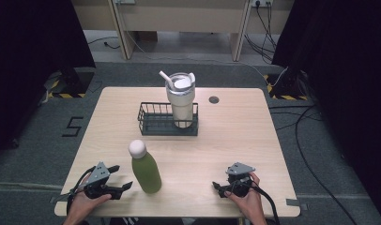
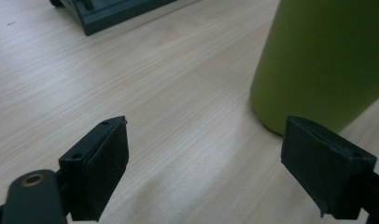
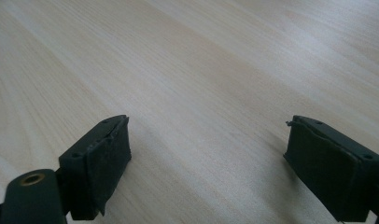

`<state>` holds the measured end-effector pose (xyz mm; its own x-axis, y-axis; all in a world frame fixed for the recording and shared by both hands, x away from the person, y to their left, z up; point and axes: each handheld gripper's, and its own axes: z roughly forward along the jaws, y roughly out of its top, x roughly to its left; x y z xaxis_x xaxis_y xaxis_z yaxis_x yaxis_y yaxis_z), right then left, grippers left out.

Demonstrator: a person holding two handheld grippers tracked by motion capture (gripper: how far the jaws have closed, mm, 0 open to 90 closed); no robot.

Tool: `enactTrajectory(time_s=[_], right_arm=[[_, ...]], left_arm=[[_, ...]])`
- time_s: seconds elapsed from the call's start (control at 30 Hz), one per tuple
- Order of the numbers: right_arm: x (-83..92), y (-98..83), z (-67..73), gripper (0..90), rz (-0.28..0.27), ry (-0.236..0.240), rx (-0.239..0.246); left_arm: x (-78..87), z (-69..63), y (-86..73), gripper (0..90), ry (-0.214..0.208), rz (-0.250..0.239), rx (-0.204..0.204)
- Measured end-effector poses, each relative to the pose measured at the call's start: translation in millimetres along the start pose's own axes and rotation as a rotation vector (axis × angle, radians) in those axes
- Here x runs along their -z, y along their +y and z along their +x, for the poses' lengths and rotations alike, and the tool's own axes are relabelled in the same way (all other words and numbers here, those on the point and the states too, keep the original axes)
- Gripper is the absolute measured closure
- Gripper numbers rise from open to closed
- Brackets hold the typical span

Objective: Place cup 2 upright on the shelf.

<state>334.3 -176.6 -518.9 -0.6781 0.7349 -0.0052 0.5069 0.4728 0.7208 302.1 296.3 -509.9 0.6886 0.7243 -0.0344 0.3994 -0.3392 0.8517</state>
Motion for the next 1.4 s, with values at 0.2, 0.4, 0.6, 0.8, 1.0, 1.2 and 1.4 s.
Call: enactTrajectory(time_s=[0.2,0.4,0.6,0.8,1.0,1.2,1.4], right_arm=[[-0.1,0.1,-0.2,14.0,0.0,0.0,-0.001],[-0.1,0.1,-0.3,14.1,-0.001,0.0,-0.001],[-0.1,0.1,-0.3,14.0,-0.001,-0.001,-0.002],[-0.2,0.1,-0.4,14.0,-0.001,-0.001,-0.002],[-0.2,0.1,-0.4,13.9,-0.001,-0.001,-0.002],[-0.3,0.1,-0.6,13.7,0.0,-0.002,-0.001],[-0.3,0.1,-0.6,13.7,0.0,-0.002,-0.001]], left_arm=[[5.4,-10.0,-1.1,14.8,-0.009,-0.034,-0.007],[6.5,-22.8,-0.4,14.8,-0.045,-0.046,-0.033],[8.7,-32.6,1.6,14.8,-0.056,-0.081,-0.036],[8.9,-38.1,4.0,14.8,-0.062,-0.102,-0.035],[7.3,-44.5,7.3,14.7,-0.065,-0.115,-0.045],[3.7,-49.6,10.1,14.8,-0.079,-0.14,-0.045],[-1.8,-53.5,15.1,14.7,-0.081,-0.168,-0.053]])
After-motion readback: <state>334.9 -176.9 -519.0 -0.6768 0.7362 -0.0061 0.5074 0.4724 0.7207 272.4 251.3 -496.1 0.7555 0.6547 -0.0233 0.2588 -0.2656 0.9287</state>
